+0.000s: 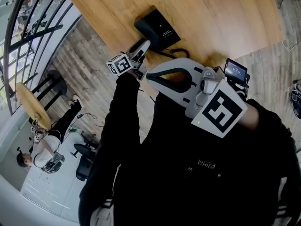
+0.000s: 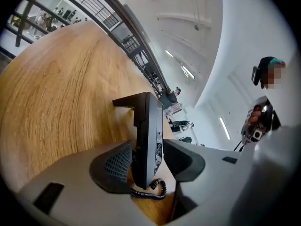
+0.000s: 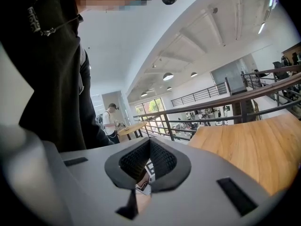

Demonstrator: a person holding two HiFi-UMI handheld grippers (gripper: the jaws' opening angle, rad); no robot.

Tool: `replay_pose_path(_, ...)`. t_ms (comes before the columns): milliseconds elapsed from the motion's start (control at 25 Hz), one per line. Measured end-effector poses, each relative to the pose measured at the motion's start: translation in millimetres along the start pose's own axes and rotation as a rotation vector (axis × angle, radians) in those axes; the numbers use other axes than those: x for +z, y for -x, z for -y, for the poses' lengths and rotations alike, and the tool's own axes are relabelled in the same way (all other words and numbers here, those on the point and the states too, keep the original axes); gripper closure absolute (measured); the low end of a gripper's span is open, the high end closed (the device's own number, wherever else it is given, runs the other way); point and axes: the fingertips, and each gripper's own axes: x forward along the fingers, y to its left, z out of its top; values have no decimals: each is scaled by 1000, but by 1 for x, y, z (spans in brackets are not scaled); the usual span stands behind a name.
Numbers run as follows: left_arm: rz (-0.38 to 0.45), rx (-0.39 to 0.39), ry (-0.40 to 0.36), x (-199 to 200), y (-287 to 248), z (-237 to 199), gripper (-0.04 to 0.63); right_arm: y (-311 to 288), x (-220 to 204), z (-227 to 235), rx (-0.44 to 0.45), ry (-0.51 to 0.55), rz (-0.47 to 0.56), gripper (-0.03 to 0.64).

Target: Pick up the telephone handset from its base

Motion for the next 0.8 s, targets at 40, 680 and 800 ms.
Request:
replay_pose_path(40,1,-3,7,0,0,-3,396,-1,-1,0,3,1,0,598)
replay_pose_path(680,39,-98,25,5,-14,2,402,0,-9,1,12,-36,0,598)
replay_pose_path(800,43,-107,28,9,-20,1,434,2,-11,3,7,-36,6,598)
